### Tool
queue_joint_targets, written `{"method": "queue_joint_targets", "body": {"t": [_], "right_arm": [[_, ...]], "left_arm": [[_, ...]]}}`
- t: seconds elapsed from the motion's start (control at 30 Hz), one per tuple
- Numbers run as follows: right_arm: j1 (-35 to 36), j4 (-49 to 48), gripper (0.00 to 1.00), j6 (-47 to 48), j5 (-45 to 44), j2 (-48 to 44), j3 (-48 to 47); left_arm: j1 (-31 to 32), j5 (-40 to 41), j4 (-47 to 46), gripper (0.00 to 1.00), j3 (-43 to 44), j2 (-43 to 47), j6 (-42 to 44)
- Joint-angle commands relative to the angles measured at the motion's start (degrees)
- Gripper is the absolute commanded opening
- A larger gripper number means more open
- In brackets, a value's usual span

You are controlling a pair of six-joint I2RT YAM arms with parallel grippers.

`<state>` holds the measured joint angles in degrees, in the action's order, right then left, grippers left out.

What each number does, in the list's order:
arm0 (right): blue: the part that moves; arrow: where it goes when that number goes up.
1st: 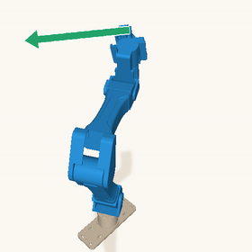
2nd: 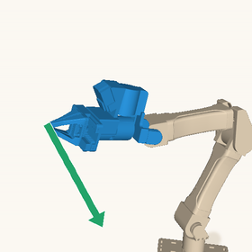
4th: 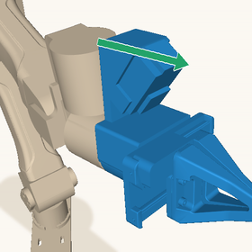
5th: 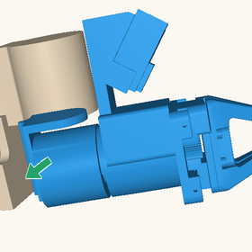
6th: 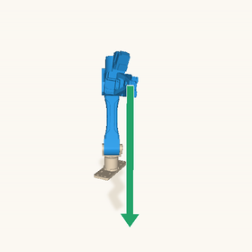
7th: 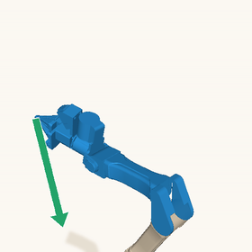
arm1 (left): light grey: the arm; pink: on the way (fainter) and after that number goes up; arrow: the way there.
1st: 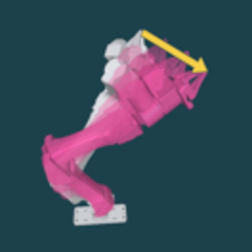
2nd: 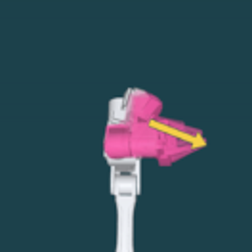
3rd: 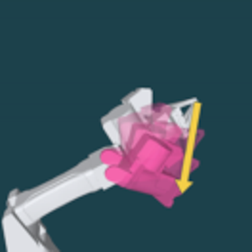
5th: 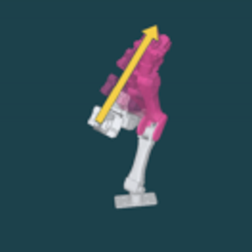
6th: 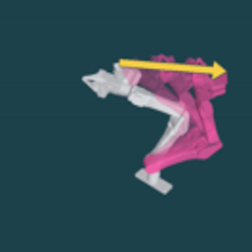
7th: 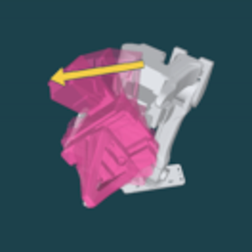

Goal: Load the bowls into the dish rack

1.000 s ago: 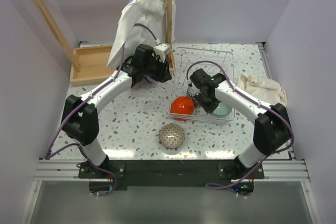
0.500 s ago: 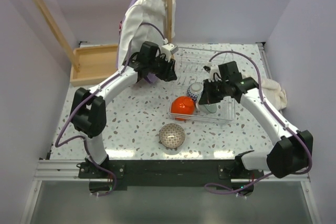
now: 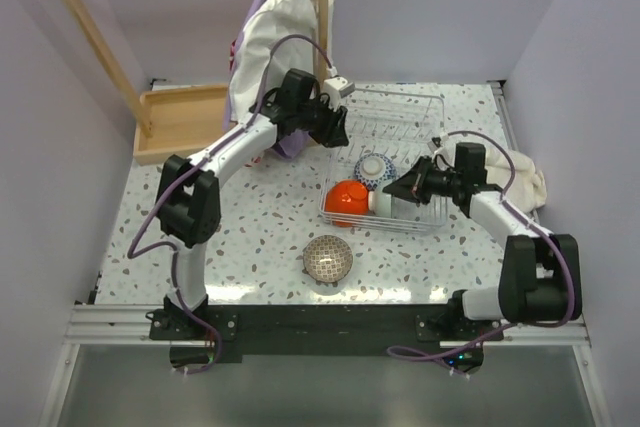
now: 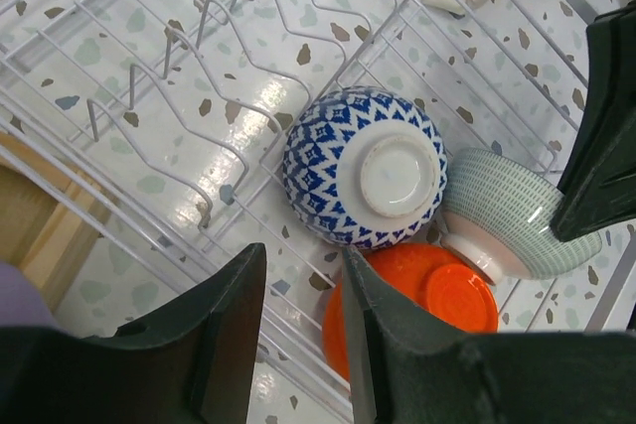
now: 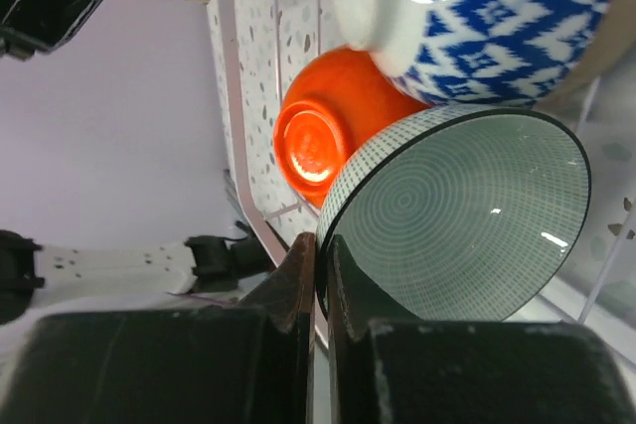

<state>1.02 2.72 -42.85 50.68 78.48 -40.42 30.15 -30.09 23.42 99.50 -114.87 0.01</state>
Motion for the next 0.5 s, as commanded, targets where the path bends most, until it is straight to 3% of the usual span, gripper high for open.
{"method": "queue_joint_targets", "body": {"t": [0.0, 0.1, 0.23, 0.47], "right_arm": [[-3.0, -13.7, 0.00, -6.5, 5.6, 3.1, 0.8], [-3.3, -6.8, 0.00, -1.4, 5.4, 5.2, -1.6], [-4.0, 10.5, 0.00, 8.8, 2.0, 7.9, -5.9], [-5.4, 29.5, 0.14, 20.6, -8.8, 6.6, -13.4]], "left_arm": [[0.7, -1.3, 1.3, 0.41, 6.3, -2.5, 2.2], [1.1, -1.6, 1.1, 0.41, 8.5, -4.1, 2.5], [2.1, -1.6, 0.1, 0.41, 10.4, -5.4, 2.0], [2.6, -2.8, -1.2, 0.41, 9.3, -4.0, 0.9]]}}
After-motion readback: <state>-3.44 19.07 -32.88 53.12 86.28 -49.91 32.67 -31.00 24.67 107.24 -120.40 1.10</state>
